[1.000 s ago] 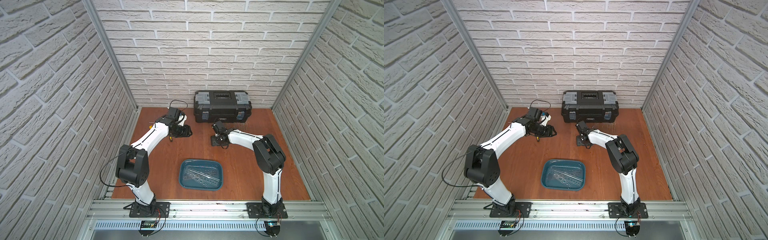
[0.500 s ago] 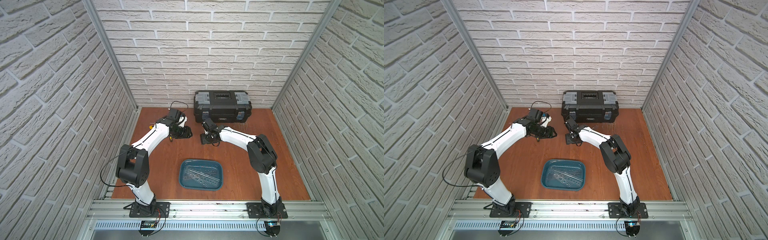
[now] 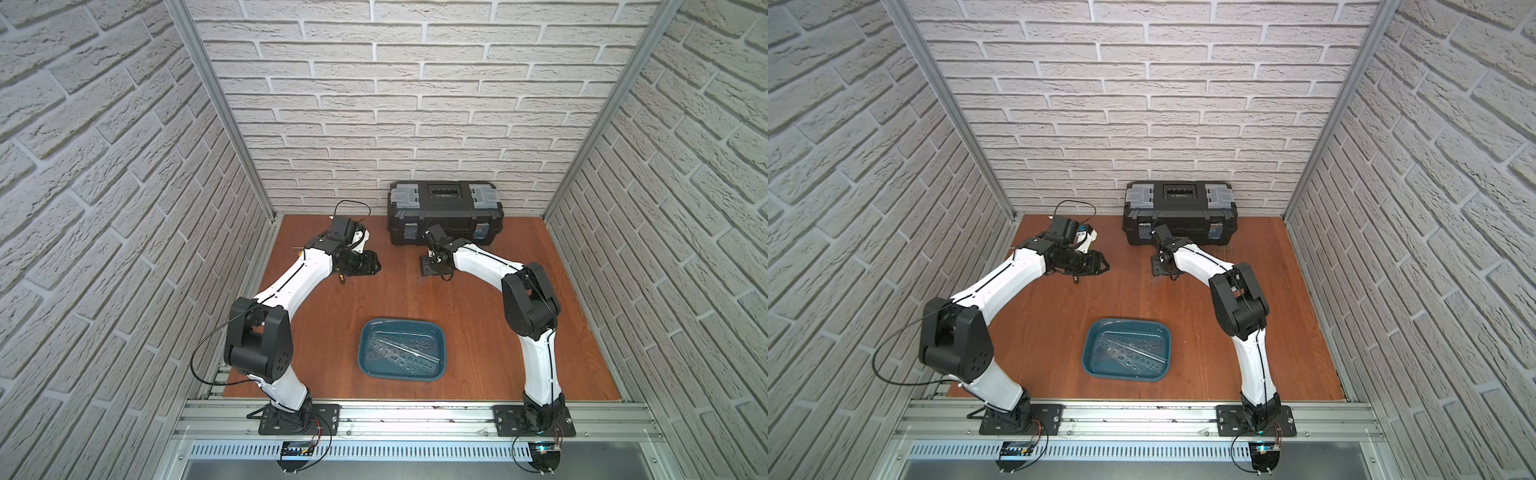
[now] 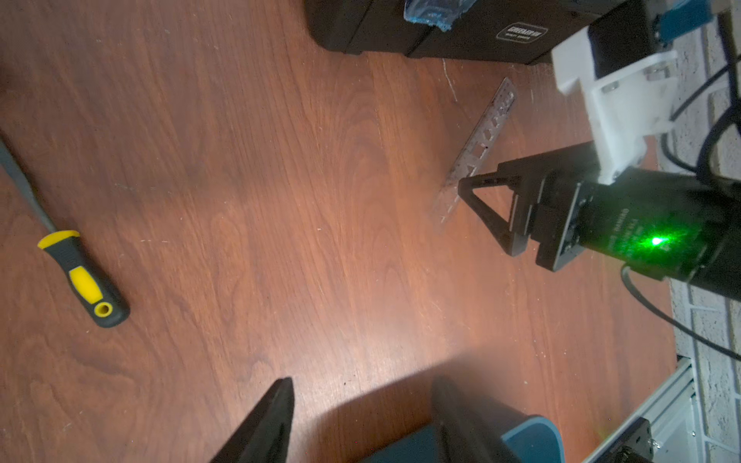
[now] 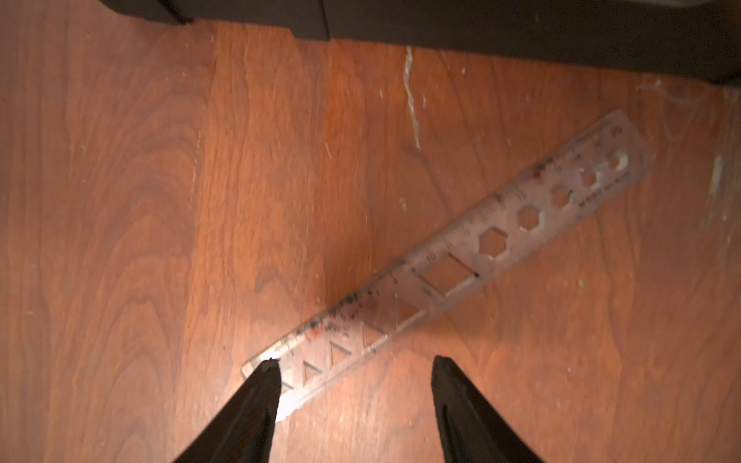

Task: Put the scattered rulers into the storage box
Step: Move the ruler to the center of the board.

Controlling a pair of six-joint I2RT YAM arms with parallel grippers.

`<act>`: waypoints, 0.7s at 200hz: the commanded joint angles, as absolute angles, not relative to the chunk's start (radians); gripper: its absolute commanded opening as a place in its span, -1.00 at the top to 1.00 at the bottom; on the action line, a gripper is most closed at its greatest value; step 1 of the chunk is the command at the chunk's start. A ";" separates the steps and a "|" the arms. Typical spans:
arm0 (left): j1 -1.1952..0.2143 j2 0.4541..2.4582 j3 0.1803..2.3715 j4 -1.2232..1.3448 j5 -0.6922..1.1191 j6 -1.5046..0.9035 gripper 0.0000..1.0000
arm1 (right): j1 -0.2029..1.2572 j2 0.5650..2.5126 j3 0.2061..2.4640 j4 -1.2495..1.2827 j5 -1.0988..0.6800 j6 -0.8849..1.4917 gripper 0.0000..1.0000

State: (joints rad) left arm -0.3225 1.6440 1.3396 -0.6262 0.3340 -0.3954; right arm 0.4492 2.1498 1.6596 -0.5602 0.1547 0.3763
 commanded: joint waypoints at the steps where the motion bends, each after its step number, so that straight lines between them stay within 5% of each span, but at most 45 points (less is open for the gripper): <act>1: -0.317 1.612 1.321 -0.623 0.326 -0.390 -0.19 | 0.450 2.179 1.694 -0.546 0.175 0.342 -0.30; 140: -0.314 1.610 1.313 -0.629 0.334 -0.389 -0.19 | 0.444 2.189 1.639 -0.501 0.138 0.363 -0.29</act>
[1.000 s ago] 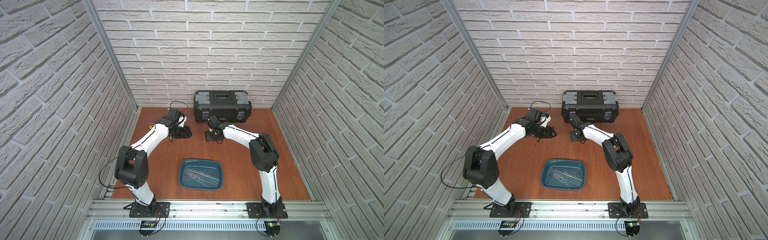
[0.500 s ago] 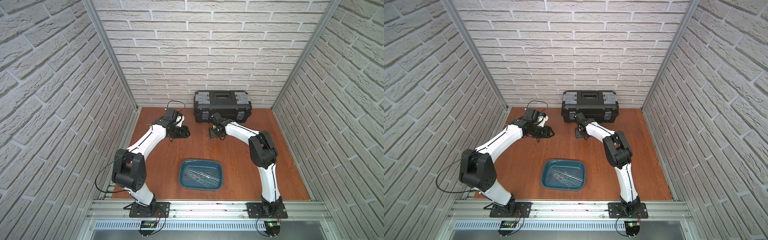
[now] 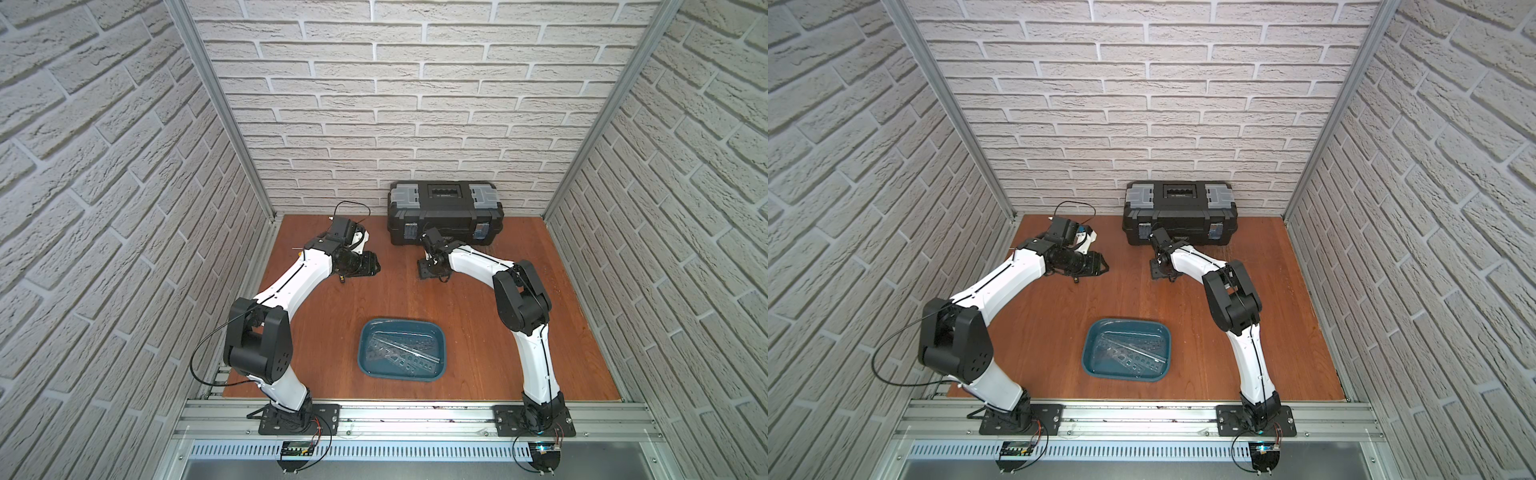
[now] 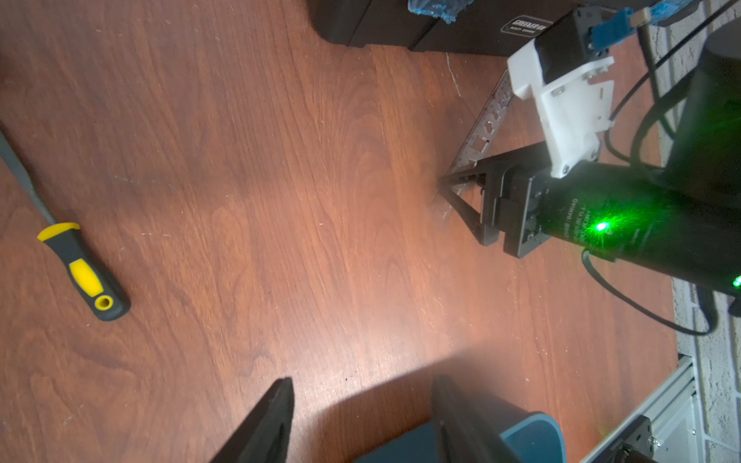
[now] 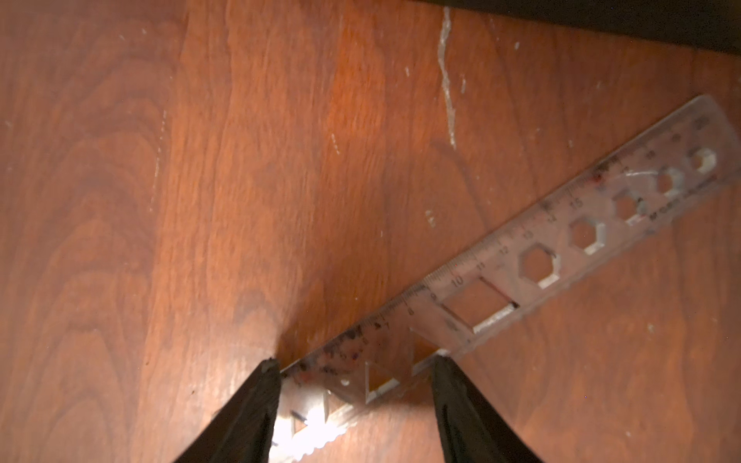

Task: Put the scattered rulers into the storage box
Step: Move the ruler to the center of the board.

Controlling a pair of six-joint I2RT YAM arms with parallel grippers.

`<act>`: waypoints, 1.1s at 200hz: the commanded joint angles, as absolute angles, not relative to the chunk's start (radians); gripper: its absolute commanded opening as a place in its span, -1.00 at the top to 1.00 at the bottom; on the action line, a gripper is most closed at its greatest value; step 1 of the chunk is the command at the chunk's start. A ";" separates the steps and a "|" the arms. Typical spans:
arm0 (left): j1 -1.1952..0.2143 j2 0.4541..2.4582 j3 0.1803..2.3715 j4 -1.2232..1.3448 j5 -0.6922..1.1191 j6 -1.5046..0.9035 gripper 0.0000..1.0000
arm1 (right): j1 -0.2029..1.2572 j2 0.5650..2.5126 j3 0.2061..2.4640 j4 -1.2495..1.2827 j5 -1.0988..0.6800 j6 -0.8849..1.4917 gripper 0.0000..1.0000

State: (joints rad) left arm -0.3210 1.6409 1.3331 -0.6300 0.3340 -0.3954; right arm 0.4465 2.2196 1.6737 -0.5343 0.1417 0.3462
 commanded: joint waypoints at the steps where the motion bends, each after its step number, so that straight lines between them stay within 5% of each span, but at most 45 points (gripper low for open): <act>1: -0.314 1.610 1.313 -0.629 0.334 -0.389 -0.19 | 0.444 2.187 1.638 -0.501 0.137 0.363 -0.29; 220: -0.313 1.608 1.309 -0.633 0.332 -0.388 -0.19 | 0.451 2.206 1.726 -0.488 0.120 0.351 -0.31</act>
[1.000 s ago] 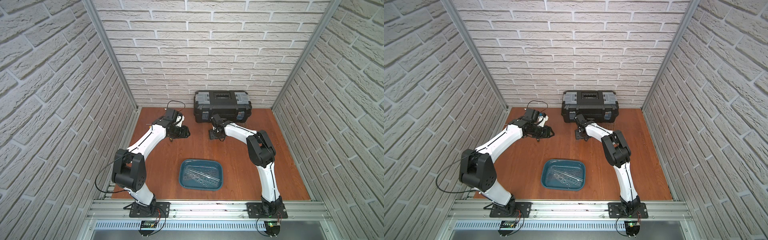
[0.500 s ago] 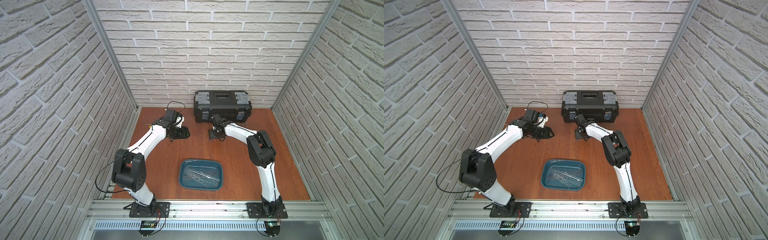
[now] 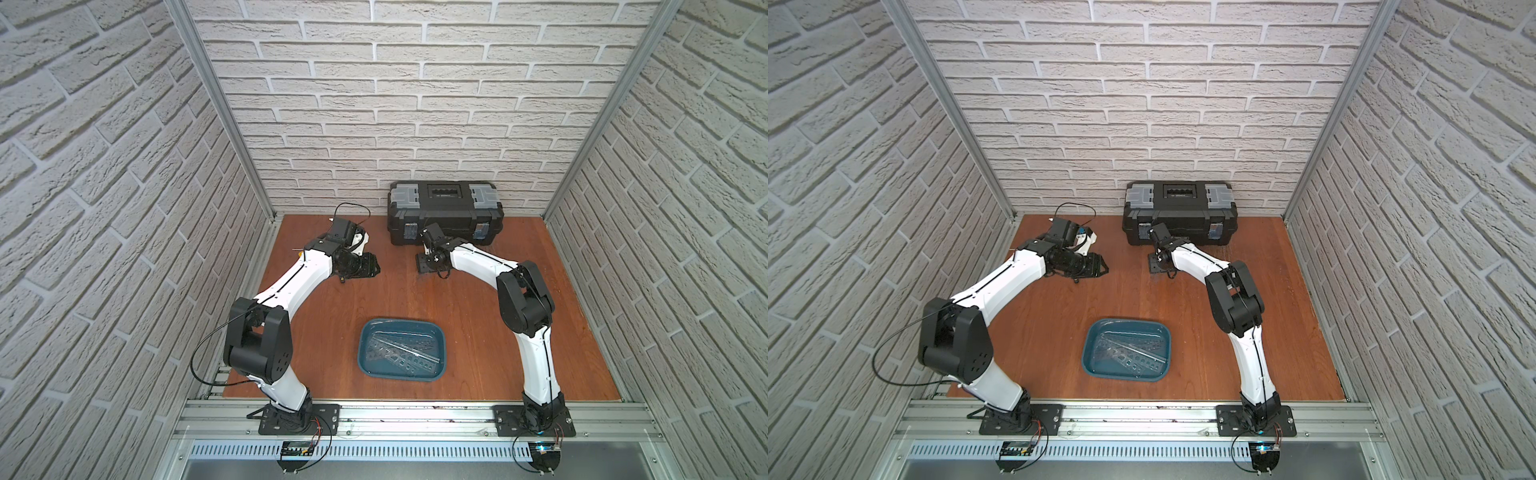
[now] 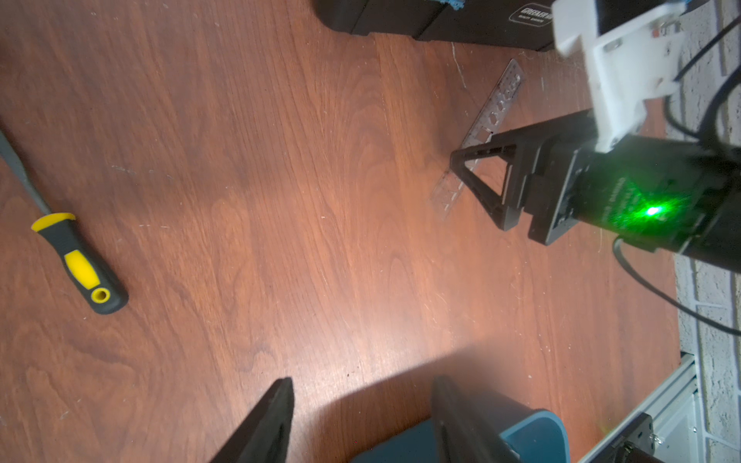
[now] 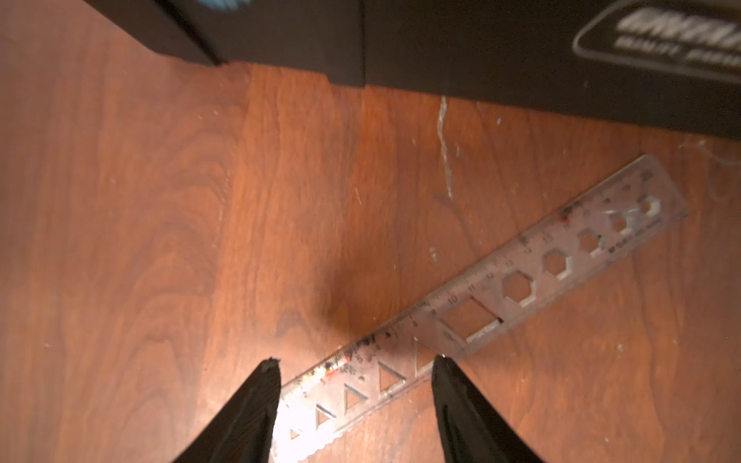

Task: Put the scattered rulers into the storage box
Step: Move the ruler to the center of the board.

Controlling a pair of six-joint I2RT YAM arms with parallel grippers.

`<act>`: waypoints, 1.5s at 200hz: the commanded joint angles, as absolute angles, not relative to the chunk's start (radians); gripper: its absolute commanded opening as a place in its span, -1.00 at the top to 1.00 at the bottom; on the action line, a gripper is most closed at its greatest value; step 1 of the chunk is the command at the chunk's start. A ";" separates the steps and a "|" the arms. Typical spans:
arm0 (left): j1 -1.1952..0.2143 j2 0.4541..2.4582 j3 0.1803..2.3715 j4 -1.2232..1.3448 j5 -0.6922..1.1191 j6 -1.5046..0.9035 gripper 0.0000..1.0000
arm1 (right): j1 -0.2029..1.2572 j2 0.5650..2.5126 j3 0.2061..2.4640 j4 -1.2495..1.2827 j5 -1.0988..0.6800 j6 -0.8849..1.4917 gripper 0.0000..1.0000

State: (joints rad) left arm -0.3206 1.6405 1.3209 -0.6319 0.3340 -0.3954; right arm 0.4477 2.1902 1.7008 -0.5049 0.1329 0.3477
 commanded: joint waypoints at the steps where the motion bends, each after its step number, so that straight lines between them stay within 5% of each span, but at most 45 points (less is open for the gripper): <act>1: -0.312 1.608 1.309 -0.634 0.332 -0.388 -0.19 | 0.451 2.207 1.727 -0.488 0.121 0.351 -0.30; 300: -0.308 1.578 1.271 -0.619 0.313 -0.397 -0.19 | 0.542 2.199 1.552 -0.443 0.051 0.430 -0.29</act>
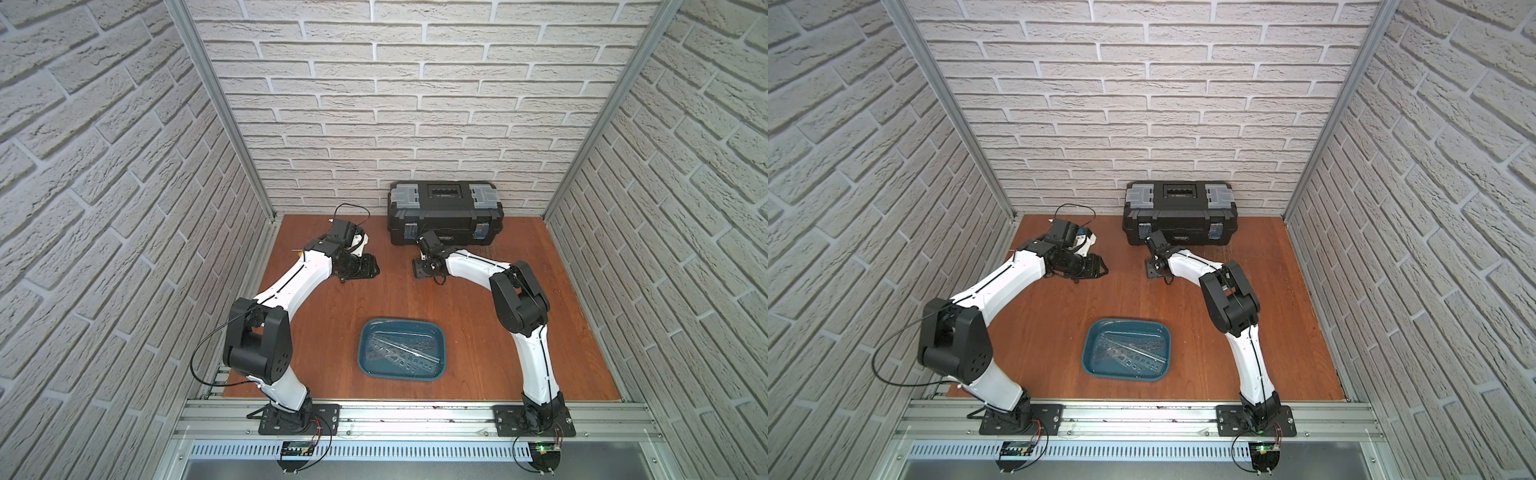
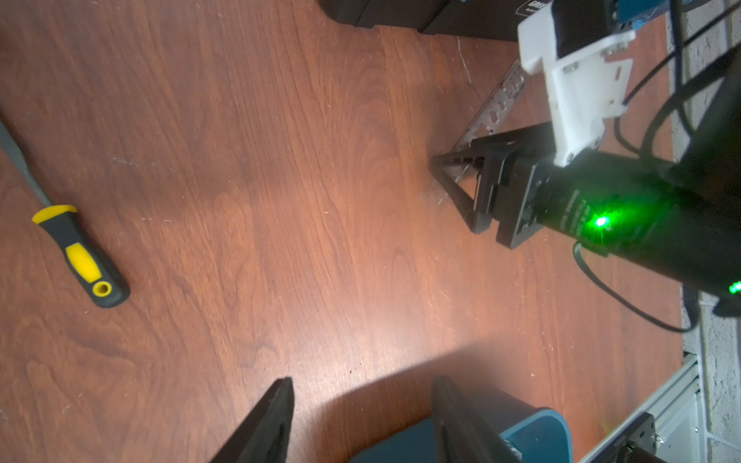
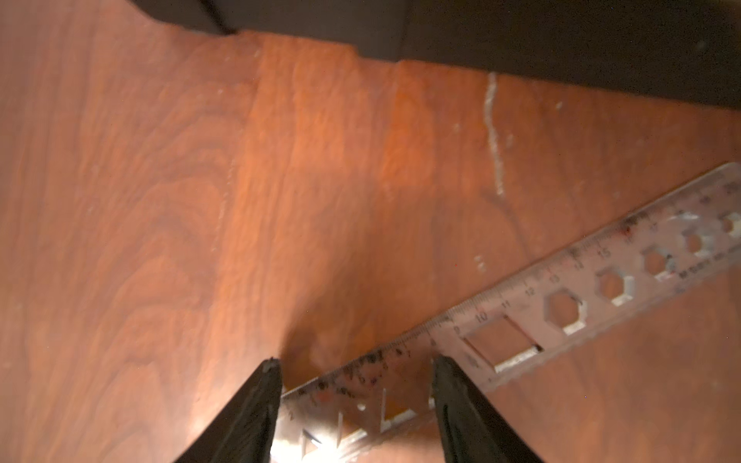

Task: Put the scattered rulers into the storage box
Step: Move the ruler to the center of the board.

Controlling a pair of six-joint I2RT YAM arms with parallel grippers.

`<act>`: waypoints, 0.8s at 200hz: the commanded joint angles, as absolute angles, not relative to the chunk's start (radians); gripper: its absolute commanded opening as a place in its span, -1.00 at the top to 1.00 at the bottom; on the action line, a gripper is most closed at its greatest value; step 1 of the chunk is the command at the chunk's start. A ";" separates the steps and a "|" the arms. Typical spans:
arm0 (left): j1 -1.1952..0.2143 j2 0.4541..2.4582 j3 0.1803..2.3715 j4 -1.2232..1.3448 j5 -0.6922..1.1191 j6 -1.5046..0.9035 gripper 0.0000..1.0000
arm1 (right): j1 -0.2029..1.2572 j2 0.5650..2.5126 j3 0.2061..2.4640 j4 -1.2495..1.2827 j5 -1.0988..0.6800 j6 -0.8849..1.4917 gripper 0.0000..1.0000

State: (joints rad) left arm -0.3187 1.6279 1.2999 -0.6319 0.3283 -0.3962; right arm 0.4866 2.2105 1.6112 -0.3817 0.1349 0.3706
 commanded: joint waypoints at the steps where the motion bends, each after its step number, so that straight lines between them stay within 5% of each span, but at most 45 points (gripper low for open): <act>1: -0.308 1.577 1.271 -0.618 0.311 -0.397 -0.19 | 0.543 2.199 1.551 -0.444 0.049 0.432 -0.29; 103: -0.292 1.502 1.212 -0.603 0.277 -0.415 -0.19 | 0.661 2.230 1.535 -0.267 -0.142 0.948 -0.26; 160: -0.282 1.480 1.176 -0.591 0.273 -0.424 -0.20 | 0.698 2.210 1.629 -0.260 -0.163 0.979 -0.26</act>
State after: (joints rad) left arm -0.2909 1.5097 1.2003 -0.6209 0.2810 -0.4141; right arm 0.6785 2.2097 1.5997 -0.2398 -0.1261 0.9333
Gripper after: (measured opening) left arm 0.598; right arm 0.631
